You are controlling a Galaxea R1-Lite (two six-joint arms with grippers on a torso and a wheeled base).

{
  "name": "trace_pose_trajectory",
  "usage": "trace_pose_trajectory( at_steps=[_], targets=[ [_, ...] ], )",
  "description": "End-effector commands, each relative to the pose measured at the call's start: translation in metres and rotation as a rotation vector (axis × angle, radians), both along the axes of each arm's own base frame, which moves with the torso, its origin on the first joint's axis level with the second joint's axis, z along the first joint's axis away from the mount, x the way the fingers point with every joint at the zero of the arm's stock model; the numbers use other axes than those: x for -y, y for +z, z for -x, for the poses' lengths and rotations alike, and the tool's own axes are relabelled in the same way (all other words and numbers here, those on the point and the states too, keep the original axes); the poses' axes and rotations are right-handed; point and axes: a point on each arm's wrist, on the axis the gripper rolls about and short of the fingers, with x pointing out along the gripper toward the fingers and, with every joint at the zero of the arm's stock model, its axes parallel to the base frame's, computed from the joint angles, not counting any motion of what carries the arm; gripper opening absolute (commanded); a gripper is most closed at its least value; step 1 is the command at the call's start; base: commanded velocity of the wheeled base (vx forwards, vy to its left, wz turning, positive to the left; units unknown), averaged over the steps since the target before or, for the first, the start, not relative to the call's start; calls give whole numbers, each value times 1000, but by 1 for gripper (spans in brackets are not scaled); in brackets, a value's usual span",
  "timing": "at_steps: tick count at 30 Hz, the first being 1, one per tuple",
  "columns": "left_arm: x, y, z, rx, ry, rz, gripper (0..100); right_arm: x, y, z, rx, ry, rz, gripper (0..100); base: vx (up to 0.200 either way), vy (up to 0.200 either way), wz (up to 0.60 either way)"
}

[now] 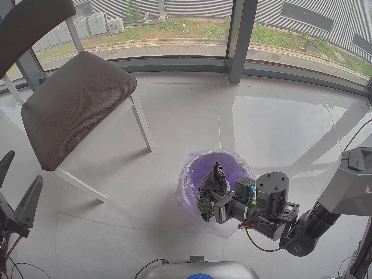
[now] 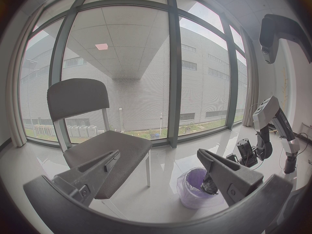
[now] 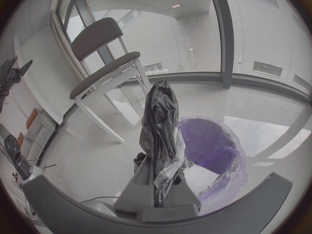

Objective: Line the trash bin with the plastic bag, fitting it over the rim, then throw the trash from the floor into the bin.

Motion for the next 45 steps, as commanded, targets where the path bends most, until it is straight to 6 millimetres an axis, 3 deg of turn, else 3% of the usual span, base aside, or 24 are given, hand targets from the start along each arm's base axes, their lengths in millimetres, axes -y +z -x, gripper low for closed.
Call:
trace_pose_trajectory(
  at_steps=[1, 11, 19, 26, 35, 41, 45],
  targets=[
    [0, 1, 1, 9, 1, 4, 100, -2, -9, -1, -7, 2, 14, 0, 0, 0, 0],
    [0, 1, 0, 11, 1, 5, 100, 0, 17, -19, 105, -17, 2, 0, 0, 0, 0],
    [0, 2, 2, 36, -2, -27, 100, -9, 8, -34, 150, -29, -32, 0, 0, 0, 0],
    [0, 3, 3, 53, -2, -24, 100, -3, 10, -28, 155, -27, -7, 0, 0, 0, 0],
    [-1, 4, 4, 58, -2, -21, 100, 21, 48, -2, 237, -53, 14, 0, 0, 0, 0],
    [0, 4, 4, 60, -13, -20, 100, 31, 31, 10, 173, -50, 62, 0, 0, 0, 0],
    [-1, 4, 5, 65, -12, -20, 100, 31, 21, 7, 147, -54, 78, 0, 0, 0, 0]
  ],
)
